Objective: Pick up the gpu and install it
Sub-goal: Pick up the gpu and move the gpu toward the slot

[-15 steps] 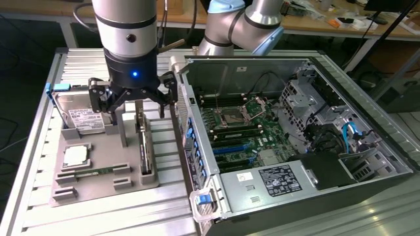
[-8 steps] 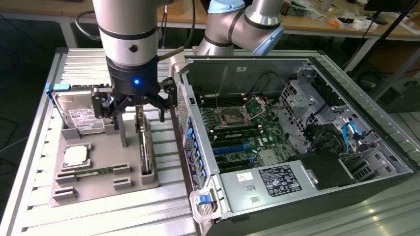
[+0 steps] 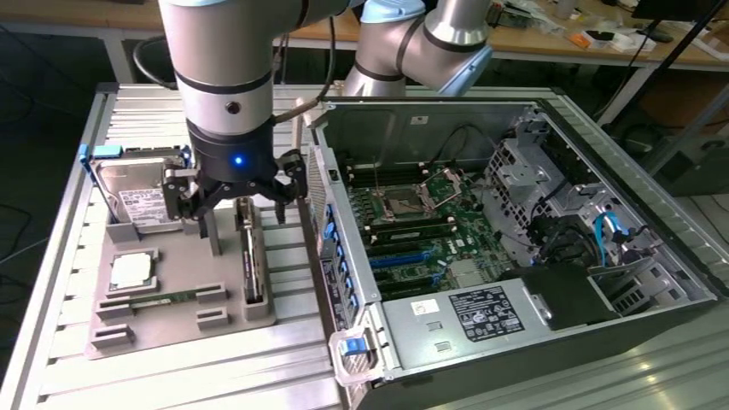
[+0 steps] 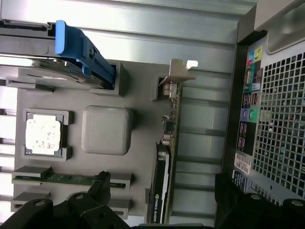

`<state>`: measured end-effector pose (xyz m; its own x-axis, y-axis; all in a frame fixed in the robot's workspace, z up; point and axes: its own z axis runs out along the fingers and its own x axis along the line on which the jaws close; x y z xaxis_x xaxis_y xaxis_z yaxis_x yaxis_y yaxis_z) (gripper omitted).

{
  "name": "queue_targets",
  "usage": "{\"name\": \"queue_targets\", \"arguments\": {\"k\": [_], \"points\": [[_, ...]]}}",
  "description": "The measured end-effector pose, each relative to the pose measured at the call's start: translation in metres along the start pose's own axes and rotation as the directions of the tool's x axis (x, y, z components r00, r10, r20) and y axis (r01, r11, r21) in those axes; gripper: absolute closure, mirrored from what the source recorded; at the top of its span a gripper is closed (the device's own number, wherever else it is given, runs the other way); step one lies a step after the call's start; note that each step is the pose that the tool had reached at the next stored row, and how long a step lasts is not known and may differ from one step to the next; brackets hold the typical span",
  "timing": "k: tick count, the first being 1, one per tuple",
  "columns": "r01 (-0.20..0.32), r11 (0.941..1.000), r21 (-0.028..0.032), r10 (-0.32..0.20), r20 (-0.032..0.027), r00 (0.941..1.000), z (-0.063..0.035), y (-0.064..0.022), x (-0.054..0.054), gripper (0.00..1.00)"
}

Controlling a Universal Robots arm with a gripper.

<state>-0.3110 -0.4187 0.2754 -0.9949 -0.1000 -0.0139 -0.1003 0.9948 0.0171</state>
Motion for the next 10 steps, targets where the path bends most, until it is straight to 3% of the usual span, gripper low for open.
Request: {"name": "queue_targets", "arguments": {"k": [10], "points": [[0.001,1.0000,-0.0001,-0.001,0.0000,1.0000,0.0181,-0.0081,0.002,0.04]]}}
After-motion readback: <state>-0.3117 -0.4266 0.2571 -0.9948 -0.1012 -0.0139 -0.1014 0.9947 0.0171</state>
